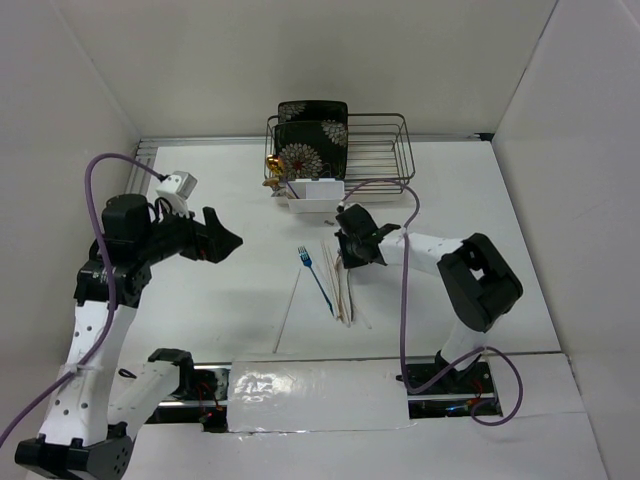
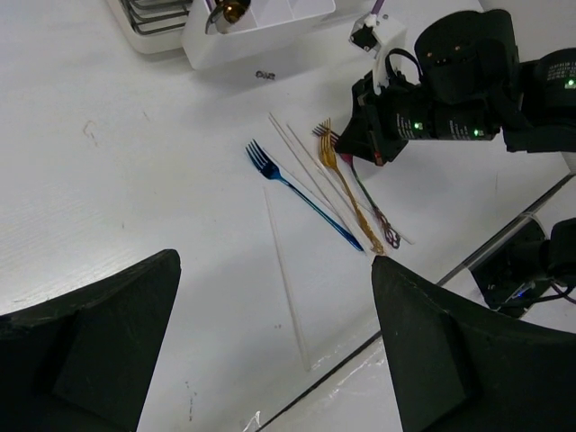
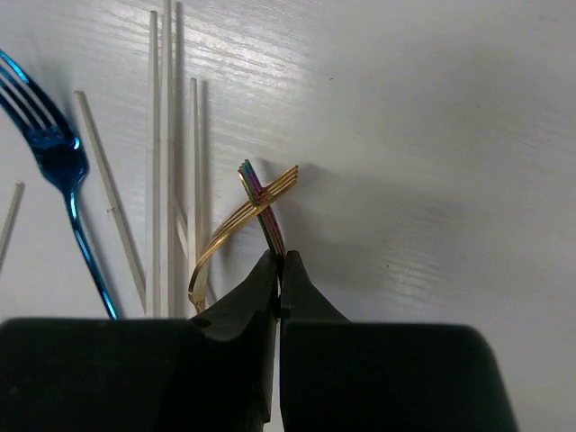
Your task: Sort the eating utensils into containers
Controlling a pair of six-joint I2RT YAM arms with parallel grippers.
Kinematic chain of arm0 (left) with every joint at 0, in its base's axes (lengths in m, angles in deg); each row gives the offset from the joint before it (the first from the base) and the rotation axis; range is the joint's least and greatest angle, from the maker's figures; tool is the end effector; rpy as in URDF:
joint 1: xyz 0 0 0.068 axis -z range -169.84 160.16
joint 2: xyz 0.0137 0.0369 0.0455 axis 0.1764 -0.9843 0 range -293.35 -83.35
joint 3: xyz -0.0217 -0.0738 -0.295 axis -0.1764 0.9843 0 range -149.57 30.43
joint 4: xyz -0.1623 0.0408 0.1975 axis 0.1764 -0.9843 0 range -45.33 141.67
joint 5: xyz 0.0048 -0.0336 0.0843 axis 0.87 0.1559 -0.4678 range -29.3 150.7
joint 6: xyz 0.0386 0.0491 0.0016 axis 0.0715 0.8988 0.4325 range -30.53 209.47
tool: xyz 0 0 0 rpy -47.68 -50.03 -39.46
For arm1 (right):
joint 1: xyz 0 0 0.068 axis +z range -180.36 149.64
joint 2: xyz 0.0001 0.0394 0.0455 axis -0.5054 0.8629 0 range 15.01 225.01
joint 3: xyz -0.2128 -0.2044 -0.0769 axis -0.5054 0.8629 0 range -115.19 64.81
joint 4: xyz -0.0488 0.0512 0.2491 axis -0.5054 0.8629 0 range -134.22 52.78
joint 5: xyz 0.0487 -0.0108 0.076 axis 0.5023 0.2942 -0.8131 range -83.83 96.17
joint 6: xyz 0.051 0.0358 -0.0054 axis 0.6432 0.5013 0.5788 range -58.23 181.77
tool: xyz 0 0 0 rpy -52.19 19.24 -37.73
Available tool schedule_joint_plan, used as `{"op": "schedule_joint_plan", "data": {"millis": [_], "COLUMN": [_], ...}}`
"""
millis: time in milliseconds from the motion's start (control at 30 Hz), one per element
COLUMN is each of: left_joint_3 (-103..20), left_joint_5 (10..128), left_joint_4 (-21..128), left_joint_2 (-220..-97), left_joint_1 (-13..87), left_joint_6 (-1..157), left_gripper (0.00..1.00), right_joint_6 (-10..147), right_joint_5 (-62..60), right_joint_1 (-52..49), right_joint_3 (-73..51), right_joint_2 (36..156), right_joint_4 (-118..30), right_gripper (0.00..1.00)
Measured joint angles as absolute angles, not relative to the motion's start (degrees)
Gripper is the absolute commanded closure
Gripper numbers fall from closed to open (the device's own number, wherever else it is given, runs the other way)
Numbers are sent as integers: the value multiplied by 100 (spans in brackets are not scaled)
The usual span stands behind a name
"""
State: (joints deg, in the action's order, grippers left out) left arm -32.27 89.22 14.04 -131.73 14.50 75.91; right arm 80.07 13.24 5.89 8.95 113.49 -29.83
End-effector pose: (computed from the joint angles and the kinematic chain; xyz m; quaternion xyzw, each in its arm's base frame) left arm 0.1468 -0.0339 0.4077 0.0699 0.8179 -0.2861 0.4942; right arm 0.2847 0.2015 0.1857 -0.1320 0.9480 0.0773 0.2790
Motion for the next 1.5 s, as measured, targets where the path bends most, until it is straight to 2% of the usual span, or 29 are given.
{"op": "schedule_joint_plan", "data": {"millis": [133,367,500,733,967,1033,1500], "left_joint_3": [-3072,-2302,-1845,-1271,-1231,-1258,-2108], "left_joint_5": [9153,9901,10399,11186,11376,11313,10161], "left_joint_4": [1317,1459,1876,3070,4320,4492,4733], "left_joint_2": [-12939,-12668,-12703,-12911,-13424,-13684,-14788], "left_joint_1": [1450,1452,1491,1854,2324,2477,3353], "left_joint_6": [7582,7276,6930,6377,6216,6205,6036], "left_gripper": [0,5,5,4,5,8,11], "right_joint_6": [7942,7529,7417,7408,7682,7920,8451], "right_joint_5": [1197,491,43,-328,-615,-676,273], "right_joint_1": [589,650,814,1055,1103,1118,1900], "right_joint_3": [945,1341,1385,1382,1186,1079,460], "right_joint_2": [10905,8964,8457,8381,8350,8348,8678], "right_joint_4": [-2893,-3378,-3710,-3802,-3796,-3796,-3542], "right_gripper": [100,100,100,100,100,100,100]}}
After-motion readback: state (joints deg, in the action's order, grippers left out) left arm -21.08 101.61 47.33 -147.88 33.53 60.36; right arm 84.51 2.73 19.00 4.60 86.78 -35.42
